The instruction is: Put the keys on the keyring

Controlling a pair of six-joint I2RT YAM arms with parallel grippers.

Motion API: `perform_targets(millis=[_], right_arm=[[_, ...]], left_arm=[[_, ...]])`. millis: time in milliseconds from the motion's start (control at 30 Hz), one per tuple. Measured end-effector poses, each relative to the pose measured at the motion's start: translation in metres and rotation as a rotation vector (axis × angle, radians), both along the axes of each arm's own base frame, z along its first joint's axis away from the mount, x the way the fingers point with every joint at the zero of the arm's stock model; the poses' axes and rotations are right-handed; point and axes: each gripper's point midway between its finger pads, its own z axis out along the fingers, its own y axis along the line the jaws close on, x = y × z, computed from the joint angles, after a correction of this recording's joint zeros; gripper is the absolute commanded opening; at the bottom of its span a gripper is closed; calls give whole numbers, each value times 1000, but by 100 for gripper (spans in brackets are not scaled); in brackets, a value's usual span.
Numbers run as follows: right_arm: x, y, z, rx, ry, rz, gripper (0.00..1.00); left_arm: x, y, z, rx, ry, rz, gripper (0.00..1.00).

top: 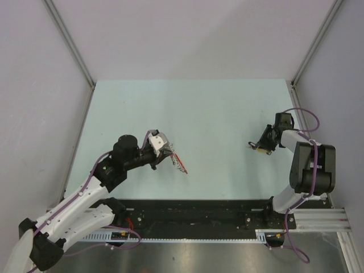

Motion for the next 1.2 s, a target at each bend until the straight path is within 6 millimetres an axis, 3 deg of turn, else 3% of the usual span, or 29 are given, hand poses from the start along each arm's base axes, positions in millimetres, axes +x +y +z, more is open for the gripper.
perform_targets(millis=[367,600,767,867,967,1067,1200], right_arm=[[11,-2,-6,23,-8,39,25],[15,0,-7,29,-17,74,6],[16,9,-4,1,-33,132,0],[18,30,8,-52,-72,221,0],[21,67,35,-142,-164,359,0],[14,131,71,-248,-319,591,0],[-16,226,101,-291,-509,866,0]], left_arm=[[2,3,-5,22,7,13,0],[2,3,-10,33,20,13,0],[2,3,-11,36,23,15,0],[2,4,-12,40,26,20,0],[4,5,-12,45,25,30,0],[5,7,-13,50,24,42,0],[9,11,-12,56,12,72,0]])
